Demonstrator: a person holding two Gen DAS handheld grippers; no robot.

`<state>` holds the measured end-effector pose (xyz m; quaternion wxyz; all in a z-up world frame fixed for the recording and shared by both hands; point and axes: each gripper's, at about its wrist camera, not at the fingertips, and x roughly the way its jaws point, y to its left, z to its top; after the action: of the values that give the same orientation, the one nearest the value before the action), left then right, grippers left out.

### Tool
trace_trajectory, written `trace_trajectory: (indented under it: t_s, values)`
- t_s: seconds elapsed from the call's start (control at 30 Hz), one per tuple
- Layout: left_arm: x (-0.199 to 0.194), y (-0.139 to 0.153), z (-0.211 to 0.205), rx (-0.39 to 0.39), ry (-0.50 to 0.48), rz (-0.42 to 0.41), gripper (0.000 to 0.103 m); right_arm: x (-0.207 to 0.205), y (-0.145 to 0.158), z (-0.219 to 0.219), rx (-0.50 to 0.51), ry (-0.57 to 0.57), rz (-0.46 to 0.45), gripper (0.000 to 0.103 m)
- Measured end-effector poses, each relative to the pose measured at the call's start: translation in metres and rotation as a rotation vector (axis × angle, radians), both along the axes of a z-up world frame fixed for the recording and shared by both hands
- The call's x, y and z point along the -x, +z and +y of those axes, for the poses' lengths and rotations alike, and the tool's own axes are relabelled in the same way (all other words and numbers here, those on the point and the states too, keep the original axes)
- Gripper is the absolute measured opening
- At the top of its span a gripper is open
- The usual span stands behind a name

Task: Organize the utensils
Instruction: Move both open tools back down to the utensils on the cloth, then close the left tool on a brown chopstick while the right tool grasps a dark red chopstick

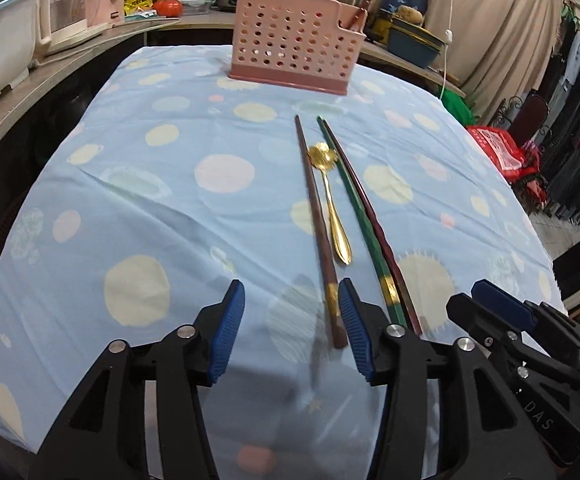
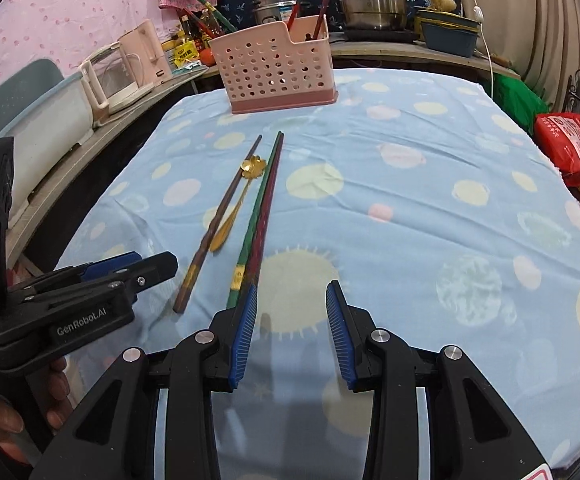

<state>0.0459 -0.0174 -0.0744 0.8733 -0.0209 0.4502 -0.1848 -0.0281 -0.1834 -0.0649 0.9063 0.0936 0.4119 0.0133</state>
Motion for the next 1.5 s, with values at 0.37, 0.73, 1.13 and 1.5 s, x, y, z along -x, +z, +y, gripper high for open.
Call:
trace_trajectory:
  t_s: [0.37,0.73,1.13,1.5]
  values:
    - [0.006,-0.008,-0.011,-0.032,-0.019,-0.005,0.037,0.010,-0.006,-0.010,-0.023,-0.033,0.024,0.035]
    - [0.001,-0.011,-0.002,-0.029,0.009,-0.003,0.009,0.004,-0.009,0.017,-0.002,0.047,0.029,0.035]
    - [0.002,-0.012,-0.001,-0.022,0.011,-0.006,0.009,-0.012,-0.015,0.023,0.024,0.053,0.032,0.026]
    - [0.001,-0.013,0.000,-0.010,0.009,-0.014,0.010,-0.020,-0.017,0.025,0.036,0.053,0.025,0.023]
